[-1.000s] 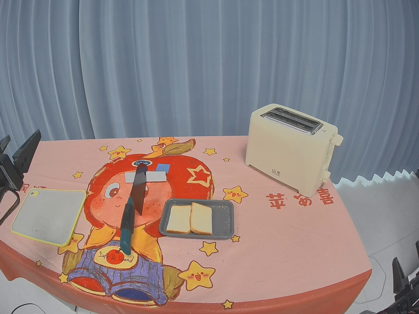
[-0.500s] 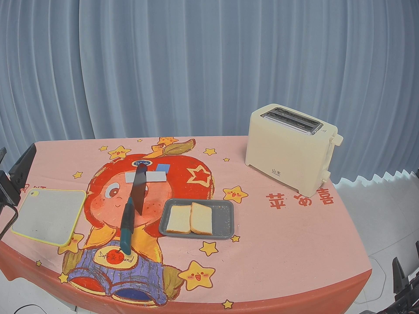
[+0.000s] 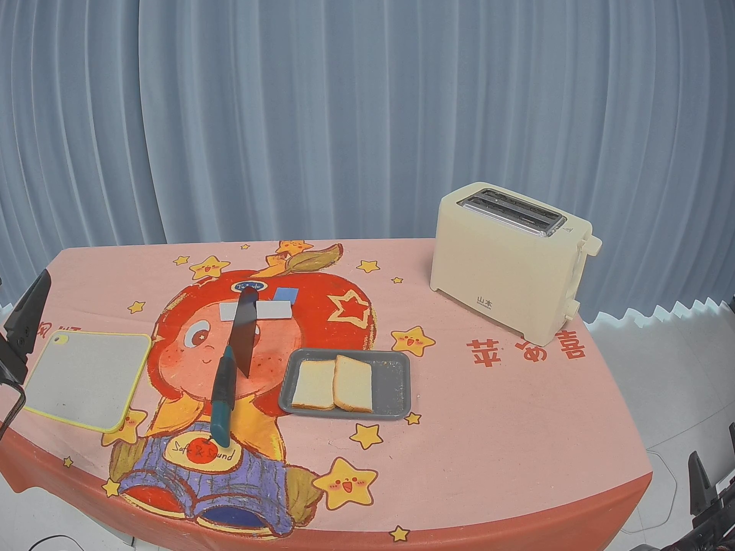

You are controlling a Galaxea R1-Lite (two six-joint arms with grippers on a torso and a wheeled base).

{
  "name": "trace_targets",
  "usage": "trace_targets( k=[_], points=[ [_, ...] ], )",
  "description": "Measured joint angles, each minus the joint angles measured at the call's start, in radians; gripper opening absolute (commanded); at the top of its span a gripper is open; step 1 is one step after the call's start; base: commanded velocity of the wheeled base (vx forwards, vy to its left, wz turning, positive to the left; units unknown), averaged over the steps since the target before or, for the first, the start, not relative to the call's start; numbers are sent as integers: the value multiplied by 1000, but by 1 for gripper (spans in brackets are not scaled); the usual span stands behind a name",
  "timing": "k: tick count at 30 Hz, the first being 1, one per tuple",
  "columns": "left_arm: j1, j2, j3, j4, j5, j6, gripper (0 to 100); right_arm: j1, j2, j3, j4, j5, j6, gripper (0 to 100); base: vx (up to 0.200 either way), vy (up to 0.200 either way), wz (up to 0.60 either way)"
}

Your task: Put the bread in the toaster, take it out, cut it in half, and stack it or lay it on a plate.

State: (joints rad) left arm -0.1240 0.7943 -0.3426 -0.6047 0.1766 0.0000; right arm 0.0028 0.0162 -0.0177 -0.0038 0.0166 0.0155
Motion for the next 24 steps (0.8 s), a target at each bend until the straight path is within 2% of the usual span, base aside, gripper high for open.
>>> trace_targets(
  k=[17,24],
  points=[
    [4,-101,91,3,15,5,100,0,0,0,0,0,0,100,0,0,0],
    [5,-156,112,69,16,5,100,0,0,0,0,0,0,100,0,0,0]
  ],
)
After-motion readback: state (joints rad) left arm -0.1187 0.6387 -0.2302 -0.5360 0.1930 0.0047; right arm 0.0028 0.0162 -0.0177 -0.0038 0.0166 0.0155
